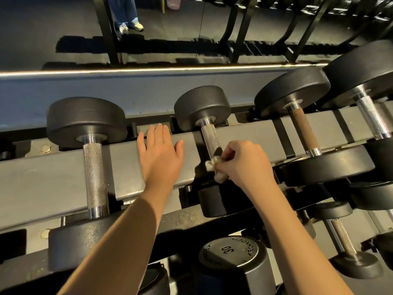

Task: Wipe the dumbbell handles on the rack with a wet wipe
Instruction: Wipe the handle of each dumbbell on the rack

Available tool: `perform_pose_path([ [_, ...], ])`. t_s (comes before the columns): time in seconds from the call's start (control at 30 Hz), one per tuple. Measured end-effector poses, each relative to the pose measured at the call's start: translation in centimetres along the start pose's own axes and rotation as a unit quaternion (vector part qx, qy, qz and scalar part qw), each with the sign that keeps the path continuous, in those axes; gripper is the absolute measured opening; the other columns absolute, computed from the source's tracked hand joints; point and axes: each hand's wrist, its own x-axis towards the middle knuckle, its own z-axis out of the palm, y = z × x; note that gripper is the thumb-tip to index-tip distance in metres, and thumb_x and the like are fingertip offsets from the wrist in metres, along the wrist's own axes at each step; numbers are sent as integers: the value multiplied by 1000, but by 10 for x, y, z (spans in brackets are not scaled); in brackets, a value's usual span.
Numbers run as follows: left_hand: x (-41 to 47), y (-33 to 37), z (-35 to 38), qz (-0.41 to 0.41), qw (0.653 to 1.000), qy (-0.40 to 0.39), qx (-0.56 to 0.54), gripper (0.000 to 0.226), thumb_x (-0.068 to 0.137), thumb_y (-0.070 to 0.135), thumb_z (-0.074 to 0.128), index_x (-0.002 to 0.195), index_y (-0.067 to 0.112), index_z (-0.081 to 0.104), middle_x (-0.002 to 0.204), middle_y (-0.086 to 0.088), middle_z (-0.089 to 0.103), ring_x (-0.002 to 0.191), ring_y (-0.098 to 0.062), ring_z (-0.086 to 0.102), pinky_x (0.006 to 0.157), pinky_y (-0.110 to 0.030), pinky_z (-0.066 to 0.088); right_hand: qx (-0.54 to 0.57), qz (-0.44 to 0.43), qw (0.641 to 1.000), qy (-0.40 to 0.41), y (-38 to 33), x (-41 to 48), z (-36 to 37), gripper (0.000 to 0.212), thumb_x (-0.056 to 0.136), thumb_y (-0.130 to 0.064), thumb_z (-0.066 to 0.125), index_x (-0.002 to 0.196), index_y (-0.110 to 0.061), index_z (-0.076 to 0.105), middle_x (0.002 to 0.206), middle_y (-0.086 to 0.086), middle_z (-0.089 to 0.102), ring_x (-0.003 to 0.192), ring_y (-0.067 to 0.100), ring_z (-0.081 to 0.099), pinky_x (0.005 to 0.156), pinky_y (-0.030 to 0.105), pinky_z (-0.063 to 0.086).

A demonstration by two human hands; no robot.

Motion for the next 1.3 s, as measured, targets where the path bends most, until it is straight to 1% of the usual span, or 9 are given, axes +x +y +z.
perform_pose_path([
  [0.2, 1, -1, 2, 2, 1000, -4, 4, 58, 98, 44, 24, 134, 6, 48, 133, -11, 53, 129, -26, 43, 115, -45, 21, 163, -12, 979, 121, -13, 48, 12, 5, 87, -24, 66, 87, -18, 65, 78, -4, 60, 73, 9, 55, 61, 18, 42],
  [0.27, 1, -1, 2, 2, 1000, -5, 0, 56, 98, 43, 25, 133, 6, 48, 132, -10, 53, 128, -26, 43, 115, -45, 21, 161, -23, 981, 110, -8, 42, 12, 7, 88, -25, 65, 86, -18, 64, 76, -6, 58, 70, 6, 52, 60, 18, 42],
  [0.47, 1, 0, 2, 0, 1000, -2, -5, 57, 98, 43, 25, 132, 4, 49, 131, -12, 54, 127, -27, 45, 115, -46, 21, 104, -9, 994, -13, 18, 13, 1, 10, 84, -28, 70, 84, -20, 65, 78, 0, 68, 76, 15, 65, 70, 37, 56],
  [0.63, 2, 0, -1, 0, 1000, -19, -5, 53, 98, 42, 27, 131, 6, 48, 130, -10, 53, 126, -27, 44, 115, -46, 21, 199, -3, 978, 59, 7, 38, 7, 15, 83, -24, 70, 73, -26, 60, 67, -8, 57, 64, 5, 52, 56, 17, 39],
  [0.9, 3, 1, -5, 5, 999, -19, -33, 43, 98, 36, 37, 125, 7, 52, 122, -9, 54, 119, -26, 46, 111, -45, 24, 217, -5, 976, -15, 25, 19, 4, 9, 84, -20, 70, 77, -19, 65, 77, 1, 68, 74, 14, 65, 66, 24, 52],
  [1.0, -2, 2, -9, 16, 997, -23, -70, 47, 95, 32, 29, 124, 5, 54, 121, -11, 55, 118, -27, 47, 110, -44, 28, 248, -2, 968, 43, 39, 0, -2, 8, 87, -25, 68, 80, -19, 65, 77, 0, 67, 73, 13, 64, 66, 25, 51],
  [1.1, -12, 16, -21, -7, 986, 5, -164, 44, 94, 25, 33, 124, 5, 57, 126, -11, 55, 123, -27, 46, 109, -44, 31, 273, -8, 957, 99, 51, -11, -19, 6, 88, -25, 66, 87, -19, 66, 77, -5, 65, 71, 4, 60, 62, 15, 45],
  [1.2, -17, 44, -45, 49, 969, 9, -240, 34, 97, 18, 41, 124, 7, 59, 128, -7, 55, 124, -21, 44, 105, -41, 36, 272, -22, 956, 112, 63, -13, -40, 7, 88, -25, 66, 83, -20, 66, 74, -6, 64, 69, 3, 59, 59, 11, 44],
  [1.3, 6, 75, -62, 180, 962, -4, -208, 39, 96, 25, 40, 130, 11, 56, 133, -4, 52, 126, -16, 39, 107, -37, 31, 253, -24, 957, 142, 74, -8, -55, 12, 87, -27, 66, 78, -19, 65, 72, -4, 64, 68, 7, 59, 60, 19, 45],
])
